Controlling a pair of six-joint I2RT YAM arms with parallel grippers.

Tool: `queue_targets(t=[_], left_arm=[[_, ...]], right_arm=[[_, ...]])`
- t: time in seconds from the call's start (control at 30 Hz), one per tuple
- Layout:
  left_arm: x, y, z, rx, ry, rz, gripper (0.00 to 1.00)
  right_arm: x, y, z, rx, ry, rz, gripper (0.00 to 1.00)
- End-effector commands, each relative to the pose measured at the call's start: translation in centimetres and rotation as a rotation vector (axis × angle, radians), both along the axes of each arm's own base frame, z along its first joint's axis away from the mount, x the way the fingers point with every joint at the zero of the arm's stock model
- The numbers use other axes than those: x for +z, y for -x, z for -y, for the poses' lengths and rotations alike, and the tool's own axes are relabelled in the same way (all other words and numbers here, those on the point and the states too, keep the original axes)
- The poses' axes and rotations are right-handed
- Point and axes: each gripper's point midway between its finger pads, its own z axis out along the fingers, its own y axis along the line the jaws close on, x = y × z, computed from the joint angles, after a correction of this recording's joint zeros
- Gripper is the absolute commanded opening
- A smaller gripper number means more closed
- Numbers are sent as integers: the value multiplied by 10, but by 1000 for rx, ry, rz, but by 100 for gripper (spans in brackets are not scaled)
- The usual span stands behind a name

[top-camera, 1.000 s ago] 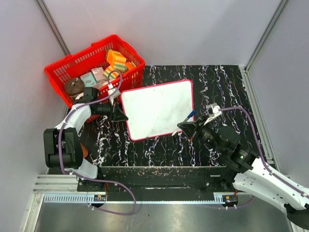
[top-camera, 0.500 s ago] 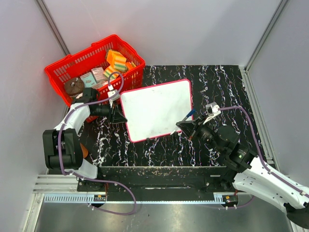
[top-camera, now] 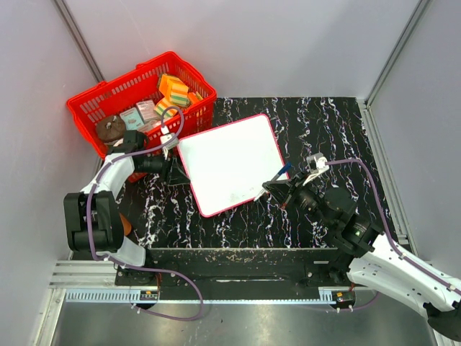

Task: Write a sentence on the whiteboard
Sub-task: Pick up the whiteboard from the whiteboard stand.

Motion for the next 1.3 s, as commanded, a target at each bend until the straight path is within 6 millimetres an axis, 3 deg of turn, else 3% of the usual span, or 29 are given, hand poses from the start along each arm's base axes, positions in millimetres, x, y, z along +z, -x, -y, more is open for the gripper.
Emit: queue_targets(t=[0.0,0.1,0.4,0.7,0.97,1.27], left_arm=[[-33,17,2,-5,33,-181,49],[-35,15,4,-4,50,-204,55],[-45,-4,1,70,36,-253,58],[-58,-9,-4,124,-9,-252,61],[-56,-13,6,93,63,-287,66],[-66,-12,11,88,18,-283,68]], right_arm=[[13,-1,0,-6,-41,27,0],[14,-1,1,-8,-42,28,0],[12,-1,3,-17,-42,26,0],[11,-1,5,-25,-41,27,0],[12,-1,5,-23,-46,29,0],[11,-1,5,-23,-48,27,0]])
